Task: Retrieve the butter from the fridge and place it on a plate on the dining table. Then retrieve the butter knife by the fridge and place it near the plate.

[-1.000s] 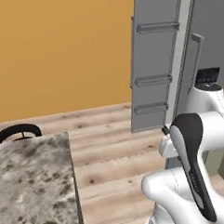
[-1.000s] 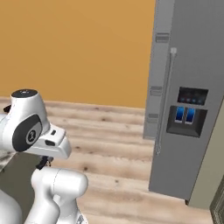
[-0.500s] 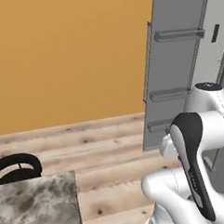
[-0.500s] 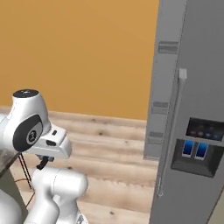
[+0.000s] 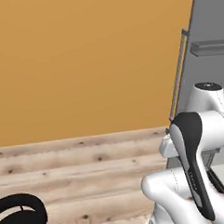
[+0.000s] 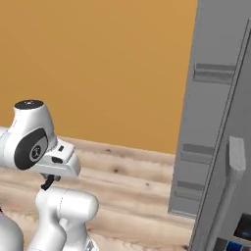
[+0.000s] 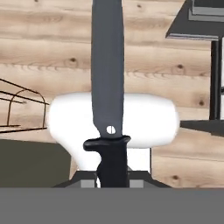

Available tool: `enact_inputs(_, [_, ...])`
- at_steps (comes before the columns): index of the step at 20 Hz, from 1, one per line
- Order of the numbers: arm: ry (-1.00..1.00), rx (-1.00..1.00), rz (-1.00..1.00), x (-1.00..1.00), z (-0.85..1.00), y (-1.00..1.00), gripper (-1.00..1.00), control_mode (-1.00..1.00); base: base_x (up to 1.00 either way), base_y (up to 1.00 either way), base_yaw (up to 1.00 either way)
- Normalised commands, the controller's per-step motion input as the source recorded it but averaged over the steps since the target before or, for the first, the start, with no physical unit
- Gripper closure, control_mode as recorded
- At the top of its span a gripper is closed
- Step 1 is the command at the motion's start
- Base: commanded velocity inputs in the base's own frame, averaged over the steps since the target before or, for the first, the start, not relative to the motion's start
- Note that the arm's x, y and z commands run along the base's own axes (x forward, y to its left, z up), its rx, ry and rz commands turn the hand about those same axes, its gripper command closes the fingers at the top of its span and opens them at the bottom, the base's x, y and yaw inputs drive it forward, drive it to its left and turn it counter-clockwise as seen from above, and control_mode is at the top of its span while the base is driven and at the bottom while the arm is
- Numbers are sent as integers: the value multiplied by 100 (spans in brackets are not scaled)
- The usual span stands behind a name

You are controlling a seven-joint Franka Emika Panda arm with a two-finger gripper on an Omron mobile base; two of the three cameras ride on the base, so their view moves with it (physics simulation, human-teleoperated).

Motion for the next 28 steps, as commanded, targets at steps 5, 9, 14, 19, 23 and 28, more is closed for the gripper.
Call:
enact_inputs(5, [0, 0, 0, 0, 0, 0, 100, 100, 100, 49, 31])
enact_inputs(9, [0, 0, 0, 0, 0, 0, 100, 100, 100, 54, 34])
enact_inputs(14, [0, 0, 0, 0, 0, 0, 100, 100, 100, 41, 39])
enact_inputs(19, [0, 0, 0, 0, 0, 0, 100, 100, 100, 10, 59])
enact_inputs(23, [0, 0, 0, 0, 0, 0, 100, 100, 100, -7, 75])
enact_inputs(28, [0, 0, 0, 0, 0, 0, 100, 100, 99, -20, 84])
